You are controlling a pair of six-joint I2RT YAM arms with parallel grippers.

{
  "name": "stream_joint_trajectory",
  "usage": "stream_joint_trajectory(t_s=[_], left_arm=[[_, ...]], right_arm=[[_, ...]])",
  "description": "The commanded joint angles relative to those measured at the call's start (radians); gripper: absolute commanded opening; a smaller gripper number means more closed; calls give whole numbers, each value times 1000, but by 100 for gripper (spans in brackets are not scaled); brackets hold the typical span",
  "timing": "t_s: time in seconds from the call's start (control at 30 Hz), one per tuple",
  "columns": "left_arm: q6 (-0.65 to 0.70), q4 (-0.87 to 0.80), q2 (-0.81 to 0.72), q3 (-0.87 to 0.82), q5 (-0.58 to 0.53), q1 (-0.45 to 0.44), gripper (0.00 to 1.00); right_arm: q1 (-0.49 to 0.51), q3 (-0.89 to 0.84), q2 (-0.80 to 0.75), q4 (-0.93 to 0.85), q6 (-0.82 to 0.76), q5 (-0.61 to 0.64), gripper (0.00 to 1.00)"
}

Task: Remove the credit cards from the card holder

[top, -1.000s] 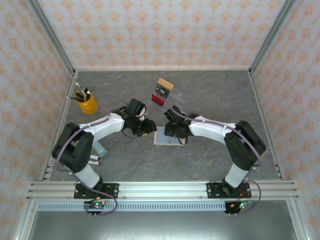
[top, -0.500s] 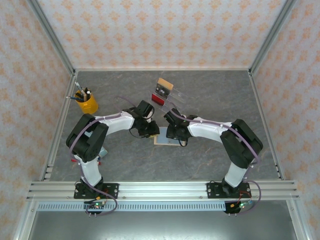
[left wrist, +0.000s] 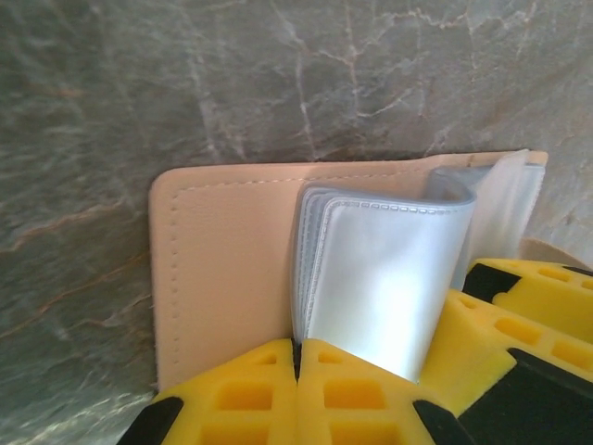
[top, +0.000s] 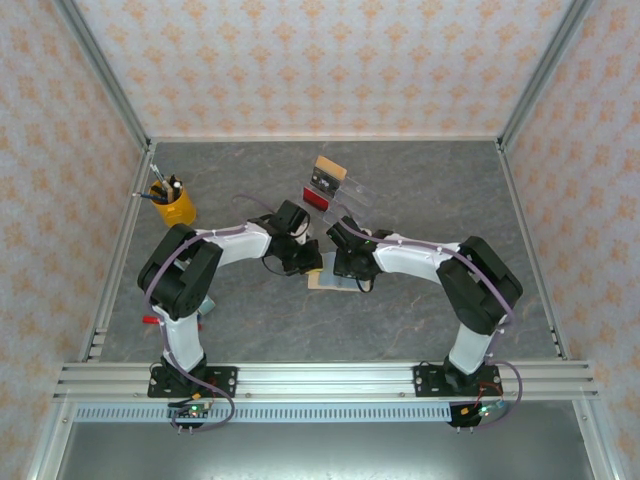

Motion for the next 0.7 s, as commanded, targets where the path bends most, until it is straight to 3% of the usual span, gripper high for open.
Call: stream_joint_trajectory(t_s=[0.0,0.33,0.5,0.67], left_arm=[[-18,75,9,15,84,-7,2],[-20,103,27,18,132,-14,0],[-8,86,33,43,151,-30,0],[15,24,2,52,85,-31,0]], right_arm=[[-3,-21,71,-8,14,-12,38],[-3,-23,60,0,6,-13,30],[-3,-49,-35,77,-25,-48,35],[-6,-41,-135,19,-11,45,40]])
